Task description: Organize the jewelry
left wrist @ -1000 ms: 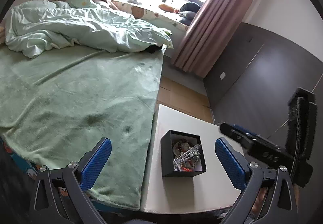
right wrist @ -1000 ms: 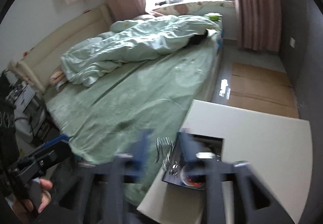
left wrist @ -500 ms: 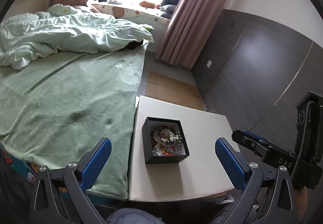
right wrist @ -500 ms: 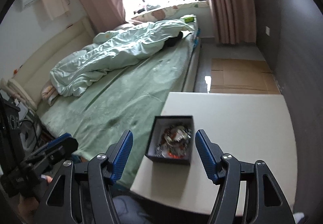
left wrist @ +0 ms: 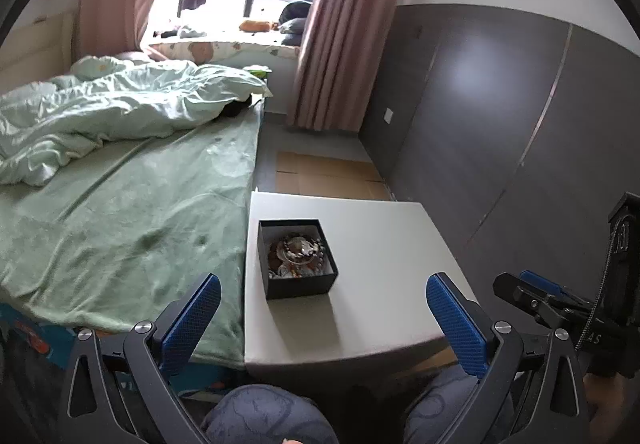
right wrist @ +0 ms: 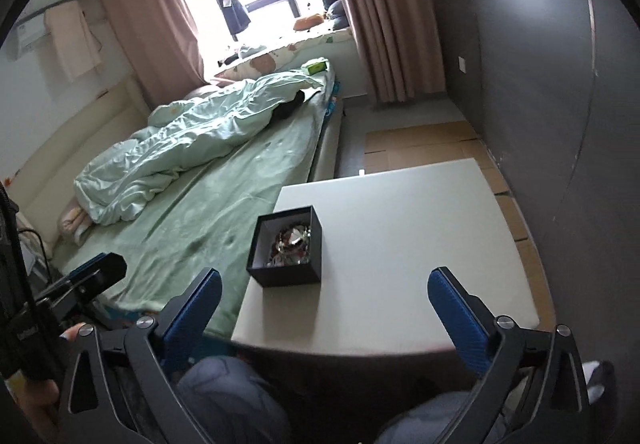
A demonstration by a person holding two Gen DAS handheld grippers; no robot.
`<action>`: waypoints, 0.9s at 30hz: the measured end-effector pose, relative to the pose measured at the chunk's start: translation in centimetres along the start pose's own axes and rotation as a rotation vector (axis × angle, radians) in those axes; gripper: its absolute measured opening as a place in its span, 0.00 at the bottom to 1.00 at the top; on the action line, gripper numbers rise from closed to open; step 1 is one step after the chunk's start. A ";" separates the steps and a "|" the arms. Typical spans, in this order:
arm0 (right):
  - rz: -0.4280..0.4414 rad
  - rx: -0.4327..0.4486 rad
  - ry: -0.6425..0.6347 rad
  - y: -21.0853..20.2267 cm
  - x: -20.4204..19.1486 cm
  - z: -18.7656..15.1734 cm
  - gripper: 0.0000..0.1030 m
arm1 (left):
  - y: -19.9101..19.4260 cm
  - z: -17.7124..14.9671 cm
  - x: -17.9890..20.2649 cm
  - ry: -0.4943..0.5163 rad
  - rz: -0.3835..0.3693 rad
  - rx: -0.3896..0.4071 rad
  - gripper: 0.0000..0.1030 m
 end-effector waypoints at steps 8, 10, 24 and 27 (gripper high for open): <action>-0.039 0.037 0.020 -4.3 2.6 -1.6 1.00 | -2.9 -1.2 3.7 0.044 -0.038 0.036 1.00; -0.054 0.047 0.016 -5.4 3.1 -2.2 1.00 | -3.5 -1.6 4.4 0.049 -0.050 0.043 1.00; -0.092 0.103 0.016 -11.8 5.6 -5.4 1.00 | -7.5 -4.1 7.5 0.087 -0.097 0.060 1.00; -0.089 0.108 0.003 -12.8 5.2 -5.8 1.00 | -8.2 -4.4 7.8 0.090 -0.098 0.059 1.00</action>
Point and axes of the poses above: each gripper's, at about its wrist camera, not at the fingertips, and y roughly the way its jaws point, x to its right, z to its top, the point moved 10 cm from there along y, roughly the way its jaws point, and after that the axes turned 15 degrees about -z, right-handed, at the moved point
